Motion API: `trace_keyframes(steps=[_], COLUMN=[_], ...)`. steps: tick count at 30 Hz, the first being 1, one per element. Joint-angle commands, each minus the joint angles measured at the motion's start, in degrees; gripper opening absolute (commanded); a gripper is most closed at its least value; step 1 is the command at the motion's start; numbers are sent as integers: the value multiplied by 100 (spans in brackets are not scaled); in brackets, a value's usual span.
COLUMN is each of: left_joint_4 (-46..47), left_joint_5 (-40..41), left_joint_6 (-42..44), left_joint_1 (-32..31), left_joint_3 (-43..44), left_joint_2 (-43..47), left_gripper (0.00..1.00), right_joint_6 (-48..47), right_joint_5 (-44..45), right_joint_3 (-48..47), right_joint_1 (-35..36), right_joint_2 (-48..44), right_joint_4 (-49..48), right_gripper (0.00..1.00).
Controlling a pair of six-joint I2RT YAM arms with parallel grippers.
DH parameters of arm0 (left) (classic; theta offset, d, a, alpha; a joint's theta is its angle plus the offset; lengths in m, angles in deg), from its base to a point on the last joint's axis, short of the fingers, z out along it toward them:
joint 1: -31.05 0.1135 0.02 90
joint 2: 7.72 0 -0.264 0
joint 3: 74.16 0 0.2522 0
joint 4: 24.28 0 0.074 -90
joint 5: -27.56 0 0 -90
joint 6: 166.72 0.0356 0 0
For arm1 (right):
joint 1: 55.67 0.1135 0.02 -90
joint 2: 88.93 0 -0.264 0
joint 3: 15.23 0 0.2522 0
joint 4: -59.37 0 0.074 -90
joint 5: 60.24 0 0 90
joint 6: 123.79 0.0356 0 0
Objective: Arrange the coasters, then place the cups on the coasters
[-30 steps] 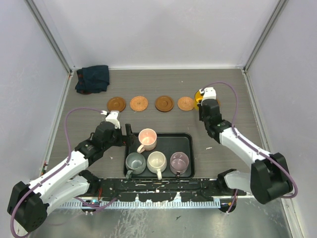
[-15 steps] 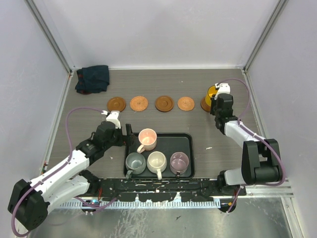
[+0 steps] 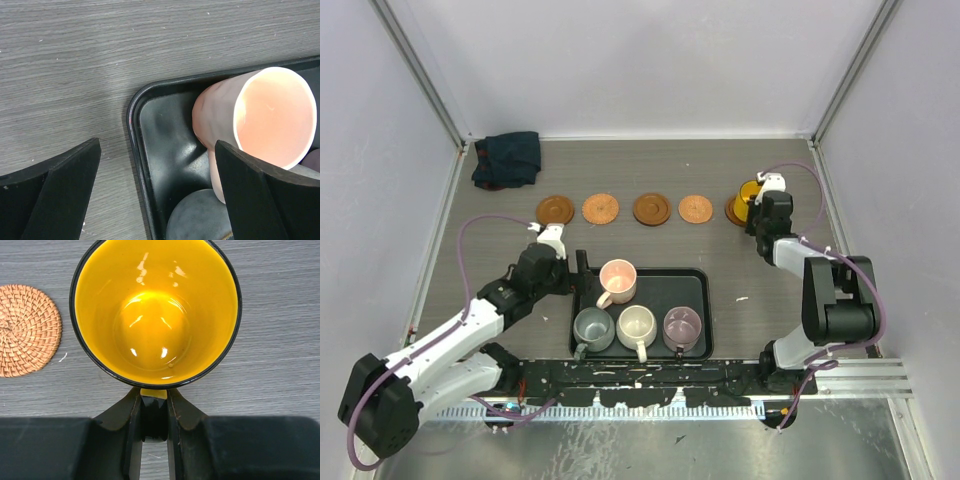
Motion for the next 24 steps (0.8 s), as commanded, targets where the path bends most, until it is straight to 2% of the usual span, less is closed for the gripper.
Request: trace_keyframes(steps=[1,24], left_joint_4=[295,372], left_joint_5=[53,79], left_joint_6=[32,94], left_joint_1=[-30,-30], left_joint_3=[279,301], left_joint_2=[-77,-253], left_gripper=[98,98], right_joint_6=[18,-249], right_joint_5=[-185,-164], right_joint_3=[-432,-869], right_joint_1=[-1,-1], right_joint_2=[-75,371], right_joint_4=[-852,-448], right_gripper=[1,1])
